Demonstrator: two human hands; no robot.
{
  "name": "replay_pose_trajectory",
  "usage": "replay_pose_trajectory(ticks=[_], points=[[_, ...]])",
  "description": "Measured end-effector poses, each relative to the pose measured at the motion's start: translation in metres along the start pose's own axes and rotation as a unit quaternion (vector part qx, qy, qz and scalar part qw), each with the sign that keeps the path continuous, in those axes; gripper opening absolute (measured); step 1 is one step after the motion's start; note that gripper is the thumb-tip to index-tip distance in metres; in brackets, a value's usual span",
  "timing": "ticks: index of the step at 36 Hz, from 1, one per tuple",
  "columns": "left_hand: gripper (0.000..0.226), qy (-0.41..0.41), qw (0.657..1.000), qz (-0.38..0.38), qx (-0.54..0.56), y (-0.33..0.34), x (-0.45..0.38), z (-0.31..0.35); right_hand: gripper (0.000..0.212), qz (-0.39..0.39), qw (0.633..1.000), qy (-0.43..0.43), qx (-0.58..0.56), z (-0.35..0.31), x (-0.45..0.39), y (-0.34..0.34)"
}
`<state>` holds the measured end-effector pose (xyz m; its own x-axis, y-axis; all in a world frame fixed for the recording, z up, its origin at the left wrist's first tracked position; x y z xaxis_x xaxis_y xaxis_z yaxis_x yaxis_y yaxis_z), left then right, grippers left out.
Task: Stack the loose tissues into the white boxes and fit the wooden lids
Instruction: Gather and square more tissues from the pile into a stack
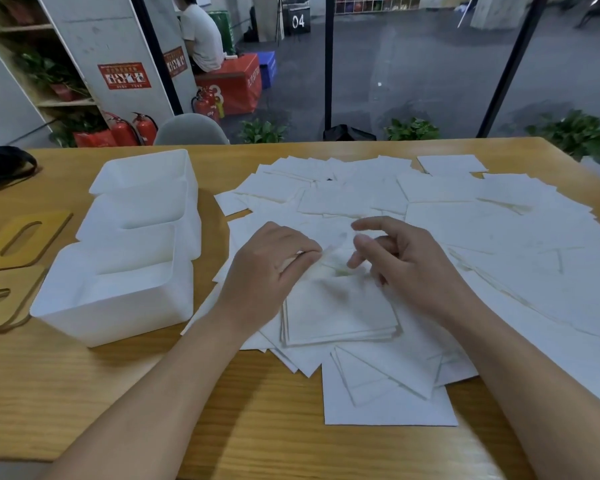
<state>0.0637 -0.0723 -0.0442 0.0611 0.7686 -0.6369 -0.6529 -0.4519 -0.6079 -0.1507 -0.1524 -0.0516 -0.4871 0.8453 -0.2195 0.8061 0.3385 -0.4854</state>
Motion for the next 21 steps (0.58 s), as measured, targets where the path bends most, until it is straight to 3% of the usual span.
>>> replay_pose_trajectory(ticks=[6,9,12,16,21], points=[[0.007,0.060,0.996,-0.045,0.051,0.013,0.006,0.029,0.036,-0.012,0.996,0.037,-0.085,-0.008,0.004,0.002],[0.008,0.058,0.993,-0.081,0.060,0.018,0.007,0.031,0.016,-0.004,0.998,0.026,-0.056,-0.007,0.004,0.002],[0.011,0.026,0.994,-0.086,0.063,0.015,0.008,0.024,0.010,0.005,0.999,0.022,-0.036,0.001,0.004,0.001],[0.015,-0.018,0.998,-0.034,0.055,0.008,0.007,0.012,0.017,0.013,0.999,0.016,-0.037,0.005,0.003,0.000],[0.044,-0.130,0.990,-0.016,0.059,0.003,0.005,-0.010,0.029,-0.007,0.994,-0.051,-0.096,-0.009,0.005,0.000]])
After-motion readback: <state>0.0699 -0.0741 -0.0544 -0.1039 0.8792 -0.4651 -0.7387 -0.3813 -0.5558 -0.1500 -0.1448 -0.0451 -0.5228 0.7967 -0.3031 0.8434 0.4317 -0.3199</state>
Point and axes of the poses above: each hand's wrist, its own x-axis away from the middle knuckle, its own y-axis out of the palm, z = x × y, the point moved 6 cm from there along -x, towards the middle knuckle, and after that the axes turned 4 degrees about x, right-handed, at the moved point
